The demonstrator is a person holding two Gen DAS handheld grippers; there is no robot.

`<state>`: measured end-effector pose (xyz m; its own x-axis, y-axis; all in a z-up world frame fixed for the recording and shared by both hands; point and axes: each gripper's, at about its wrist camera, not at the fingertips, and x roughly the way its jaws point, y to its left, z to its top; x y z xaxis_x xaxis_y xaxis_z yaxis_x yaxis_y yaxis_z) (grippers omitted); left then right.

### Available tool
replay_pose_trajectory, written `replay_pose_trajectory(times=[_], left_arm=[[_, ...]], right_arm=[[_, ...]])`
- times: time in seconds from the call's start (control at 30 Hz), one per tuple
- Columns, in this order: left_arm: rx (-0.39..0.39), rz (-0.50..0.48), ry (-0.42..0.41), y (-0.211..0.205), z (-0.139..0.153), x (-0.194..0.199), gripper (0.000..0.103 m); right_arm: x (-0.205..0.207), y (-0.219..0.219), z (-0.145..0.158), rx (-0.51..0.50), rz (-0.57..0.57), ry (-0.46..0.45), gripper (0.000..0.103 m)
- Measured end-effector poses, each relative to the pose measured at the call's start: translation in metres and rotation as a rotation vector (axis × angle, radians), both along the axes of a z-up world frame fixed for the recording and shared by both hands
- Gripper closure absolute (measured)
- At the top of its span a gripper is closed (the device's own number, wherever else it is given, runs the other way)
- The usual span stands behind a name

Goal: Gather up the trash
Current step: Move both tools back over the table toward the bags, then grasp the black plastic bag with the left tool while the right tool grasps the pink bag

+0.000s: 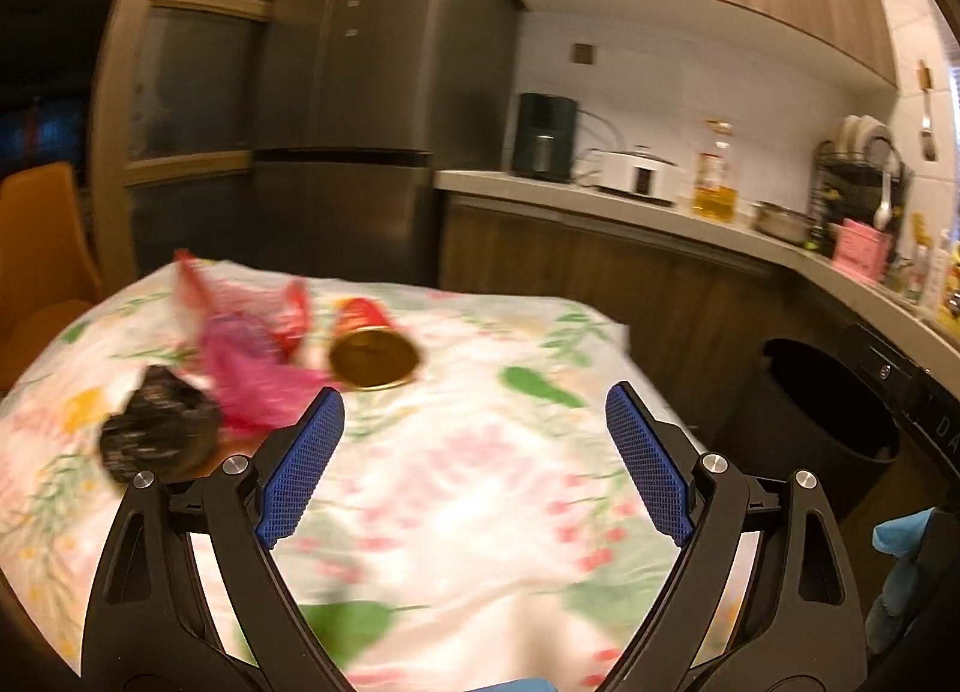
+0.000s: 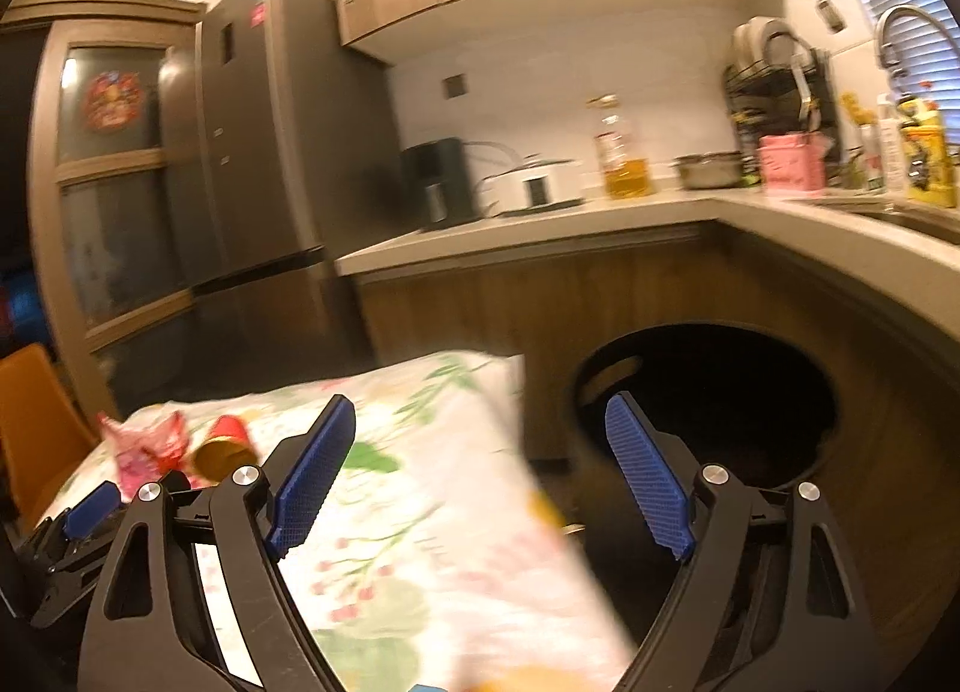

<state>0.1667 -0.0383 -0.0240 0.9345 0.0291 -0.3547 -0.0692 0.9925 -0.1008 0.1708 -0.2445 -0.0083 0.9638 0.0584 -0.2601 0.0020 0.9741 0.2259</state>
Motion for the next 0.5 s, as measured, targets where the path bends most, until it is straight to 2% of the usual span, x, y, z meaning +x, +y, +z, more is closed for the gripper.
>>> replay_pose_trajectory(times=[0.5], left_arm=[[-0.007, 0.269, 0.028, 0.113, -0.013, -0.019, 0.016]], right_arm=[[0.024, 0.122, -0.010, -0.023, 0.287, 0.026, 0.020]])
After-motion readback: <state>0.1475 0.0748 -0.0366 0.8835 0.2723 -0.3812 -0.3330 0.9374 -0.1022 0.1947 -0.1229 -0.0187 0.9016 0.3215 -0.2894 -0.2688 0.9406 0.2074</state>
